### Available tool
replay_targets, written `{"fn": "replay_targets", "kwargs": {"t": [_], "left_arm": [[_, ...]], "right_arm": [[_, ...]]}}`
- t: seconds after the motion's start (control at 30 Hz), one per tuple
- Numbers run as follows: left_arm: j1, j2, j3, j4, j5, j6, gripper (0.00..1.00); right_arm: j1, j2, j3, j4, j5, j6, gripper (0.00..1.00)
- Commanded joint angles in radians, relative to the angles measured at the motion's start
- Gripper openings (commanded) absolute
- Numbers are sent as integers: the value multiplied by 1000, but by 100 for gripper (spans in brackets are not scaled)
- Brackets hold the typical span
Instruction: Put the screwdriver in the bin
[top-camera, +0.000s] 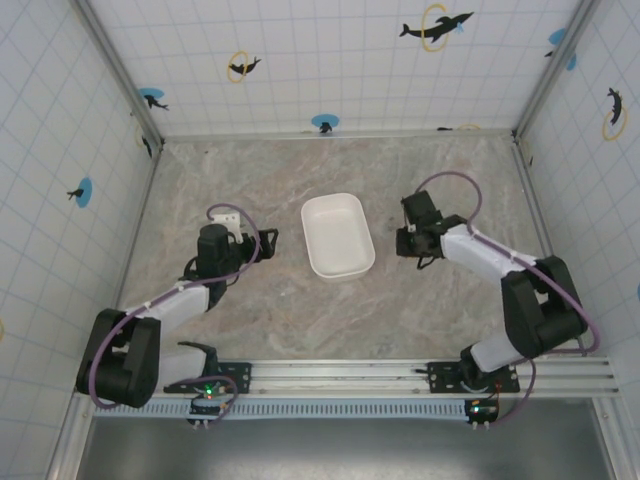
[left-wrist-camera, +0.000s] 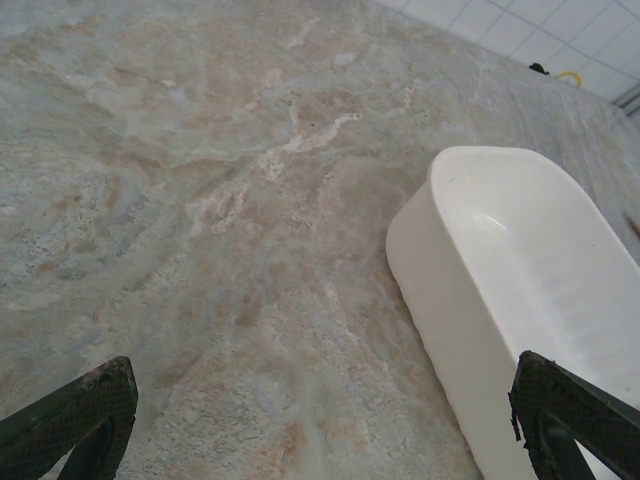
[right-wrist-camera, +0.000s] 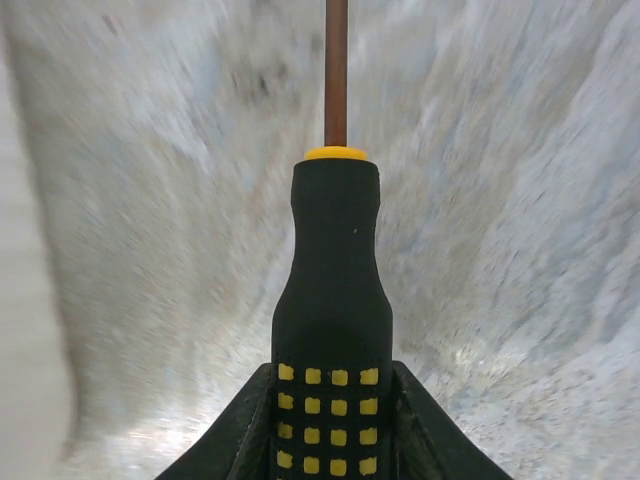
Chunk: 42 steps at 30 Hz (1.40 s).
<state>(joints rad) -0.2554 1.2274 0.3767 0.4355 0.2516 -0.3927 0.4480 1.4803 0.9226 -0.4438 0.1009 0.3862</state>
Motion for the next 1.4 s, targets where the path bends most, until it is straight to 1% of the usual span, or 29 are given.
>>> {"fn": "replay_targets", "kwargs": {"t": [0.0,0.07,0.1,0.13,0.17,0.27,0.47,0.57,0.77,0.9,1.1,1.37], "left_arm": [[-7,-21,25,-20,6,18,98],[-7,-25,24,-20,4,18,98],[-6,-26,23,-20,1,17,98],[-7,-28,22,-20,-1,17,98],[-7,-28,19,-20,-4,17,98],[-7,-28,16,-20,-6,17,98],[-6,-25,23,-31,-5,28,98],[-6,-23,23,-32,-8,30,98],[-6,-14,24,-32,-7,31,98],[-7,-10,24,-32,-9,35,98],[-7,-8,25,-32,-11,41,98],[-7,7,34,-32,-8,41,98]], "right_arm": [[5,-67,119,-39,-71,-29,13],[27,-82,160,-32,-78,-5,11],[45,-91,173,-18,-61,17,7],[64,-100,180,1,-43,37,7],[87,-109,180,30,-24,61,9],[161,-118,173,105,12,111,9],[296,-57,190,120,68,168,12],[339,-18,185,122,72,199,13],[384,79,179,107,35,267,13],[403,132,182,105,35,290,14],[408,190,197,102,56,304,14],[404,274,224,106,45,303,14]]}}
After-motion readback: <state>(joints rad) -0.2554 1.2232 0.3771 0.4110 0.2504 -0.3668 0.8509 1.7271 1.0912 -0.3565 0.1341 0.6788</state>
